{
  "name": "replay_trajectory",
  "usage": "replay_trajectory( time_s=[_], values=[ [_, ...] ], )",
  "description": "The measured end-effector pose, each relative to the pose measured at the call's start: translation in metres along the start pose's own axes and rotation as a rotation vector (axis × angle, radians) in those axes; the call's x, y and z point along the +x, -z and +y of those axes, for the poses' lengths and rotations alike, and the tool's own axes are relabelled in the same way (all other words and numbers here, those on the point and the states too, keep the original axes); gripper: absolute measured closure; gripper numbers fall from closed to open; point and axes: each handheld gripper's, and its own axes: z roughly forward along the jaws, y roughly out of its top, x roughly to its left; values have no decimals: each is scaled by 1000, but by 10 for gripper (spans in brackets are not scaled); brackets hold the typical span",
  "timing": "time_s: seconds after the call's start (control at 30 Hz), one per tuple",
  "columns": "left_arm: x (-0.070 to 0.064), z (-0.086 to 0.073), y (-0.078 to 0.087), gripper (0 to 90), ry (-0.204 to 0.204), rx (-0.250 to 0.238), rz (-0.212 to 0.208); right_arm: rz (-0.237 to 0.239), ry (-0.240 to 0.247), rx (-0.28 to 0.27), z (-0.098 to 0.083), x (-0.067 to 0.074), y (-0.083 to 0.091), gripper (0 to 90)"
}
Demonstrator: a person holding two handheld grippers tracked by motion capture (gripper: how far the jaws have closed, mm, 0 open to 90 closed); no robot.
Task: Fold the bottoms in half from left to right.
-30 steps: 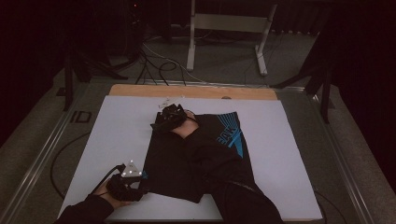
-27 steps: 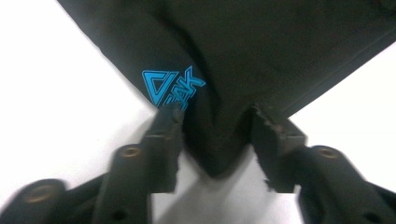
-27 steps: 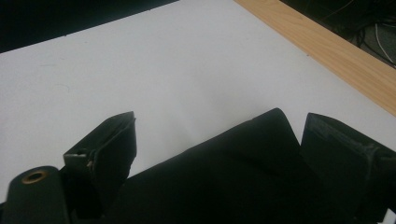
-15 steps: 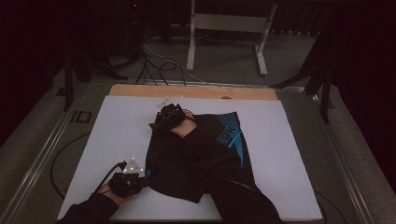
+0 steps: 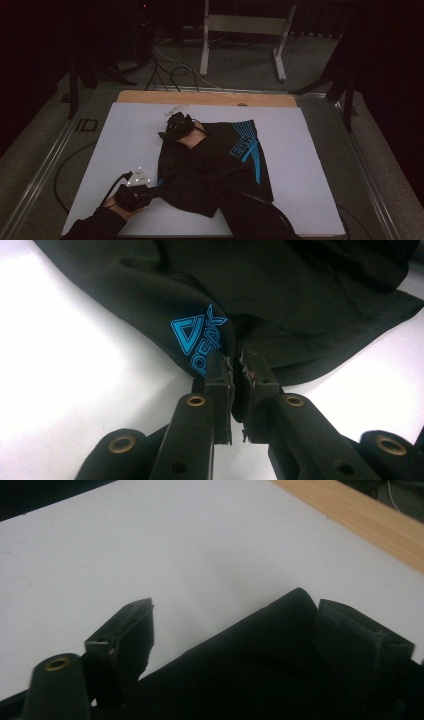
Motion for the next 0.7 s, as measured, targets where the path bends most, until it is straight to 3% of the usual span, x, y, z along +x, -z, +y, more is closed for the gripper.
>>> replay_trajectory(
  time_s=[0.27, 0.43, 0.53, 0.7],
  values=[
    [-1, 1, 1, 838, -6, -14, -2, -93, -30, 54, -2, 3, -15, 318],
    [-2, 1, 1, 838, -6, -19, -1, -80, -49, 82, -1, 6, -24, 381],
    [-2, 1, 1, 838, -6, -20, -3, -101, -38, 115, -1, 8, -29, 404],
    [-2, 1, 2, 838, -18, -15, -4, -146, -27, 165, -3, 10, -33, 520]
  ],
)
